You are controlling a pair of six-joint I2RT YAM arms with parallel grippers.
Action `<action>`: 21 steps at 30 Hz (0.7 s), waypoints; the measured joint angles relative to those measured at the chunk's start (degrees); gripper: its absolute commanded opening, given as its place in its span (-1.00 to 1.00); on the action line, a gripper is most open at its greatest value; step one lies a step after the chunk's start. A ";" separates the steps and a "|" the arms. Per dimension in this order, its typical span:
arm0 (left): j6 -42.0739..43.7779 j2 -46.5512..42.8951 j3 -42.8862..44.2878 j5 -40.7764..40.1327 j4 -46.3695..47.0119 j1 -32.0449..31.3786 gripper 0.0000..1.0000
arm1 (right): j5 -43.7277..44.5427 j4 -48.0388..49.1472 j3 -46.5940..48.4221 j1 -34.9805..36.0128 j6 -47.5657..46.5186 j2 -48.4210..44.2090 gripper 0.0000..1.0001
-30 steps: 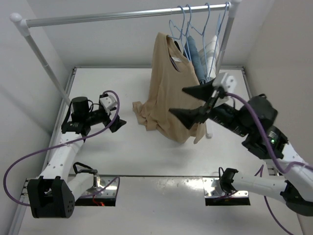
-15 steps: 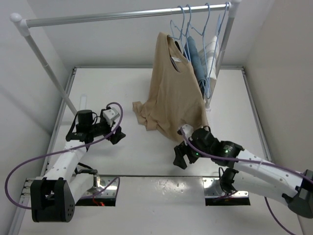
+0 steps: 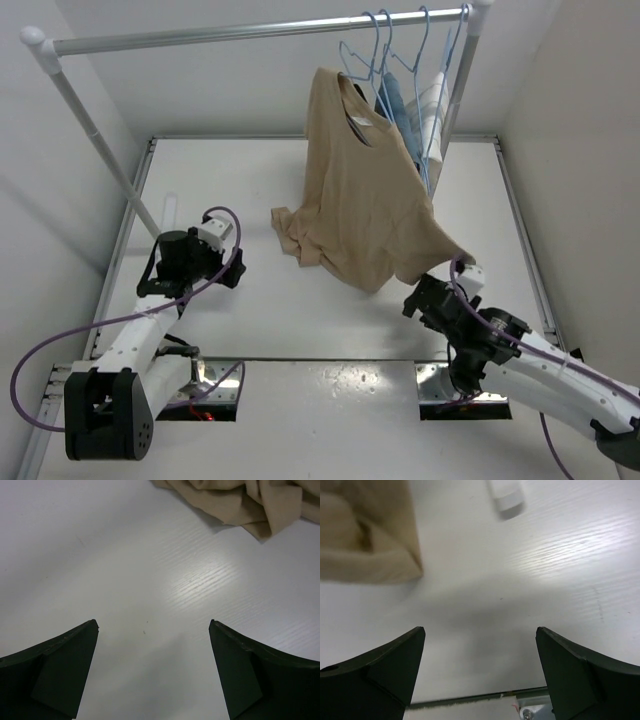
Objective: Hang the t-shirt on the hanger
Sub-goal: Hang the hanger with tshirt onto the clothesline
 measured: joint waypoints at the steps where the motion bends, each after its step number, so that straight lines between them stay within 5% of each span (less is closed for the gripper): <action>1: -0.87 -0.02 0.00 -1.16 0.42 0.00 0.98 | 1.88 -2.34 0.00 -0.09 3.50 -0.35 0.90; 11: -3.82 -0.04 0.00 -6.16 1.95 -0.28 0.98 | 13.46 -15.17 0.00 -0.26 30.23 -1.79 1.00; 21: -4.50 -0.02 0.00 -7.67 2.62 -0.28 0.98 | 17.35 -17.77 0.28 -0.26 37.99 4.31 1.00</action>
